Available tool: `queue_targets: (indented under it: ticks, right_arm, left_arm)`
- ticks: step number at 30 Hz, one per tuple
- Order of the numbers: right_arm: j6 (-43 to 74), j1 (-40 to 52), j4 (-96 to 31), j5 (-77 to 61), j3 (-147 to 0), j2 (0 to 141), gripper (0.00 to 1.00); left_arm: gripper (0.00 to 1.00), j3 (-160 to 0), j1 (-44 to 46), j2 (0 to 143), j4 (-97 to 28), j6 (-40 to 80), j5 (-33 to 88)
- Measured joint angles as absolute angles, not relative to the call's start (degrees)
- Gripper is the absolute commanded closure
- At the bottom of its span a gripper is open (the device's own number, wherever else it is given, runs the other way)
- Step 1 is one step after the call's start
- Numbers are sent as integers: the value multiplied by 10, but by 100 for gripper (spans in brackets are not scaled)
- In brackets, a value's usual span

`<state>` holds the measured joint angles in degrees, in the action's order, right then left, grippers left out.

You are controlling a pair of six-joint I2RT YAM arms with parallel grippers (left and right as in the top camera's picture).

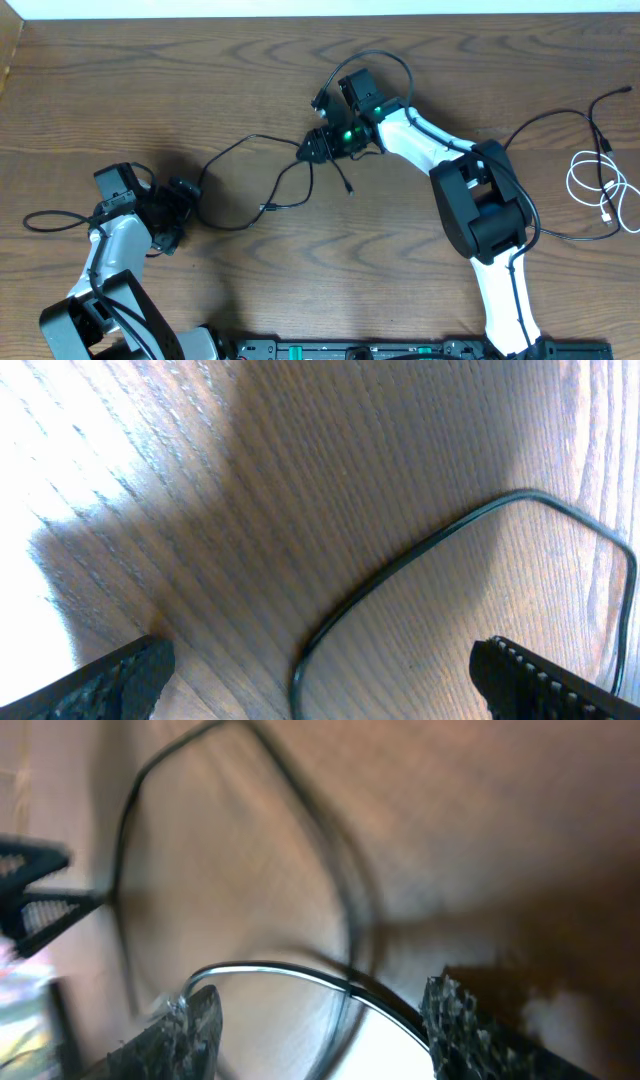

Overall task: Untangle cables
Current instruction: 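Lower the right gripper onto the black cables near the left gripper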

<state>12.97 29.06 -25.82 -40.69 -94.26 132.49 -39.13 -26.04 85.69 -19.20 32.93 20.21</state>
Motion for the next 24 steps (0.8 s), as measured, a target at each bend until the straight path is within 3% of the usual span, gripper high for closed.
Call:
queue_targets:
  ticks: [13,24]
  right_arm:
    - [114,371,-399,-472,-945,1319,27]
    - [-13,384,-427,-251,-940,1270,12]
  left_arm:
    - [0,-392,-260,856,-193,333,193]
    - [0,-392,-260,856,-193,332,193]
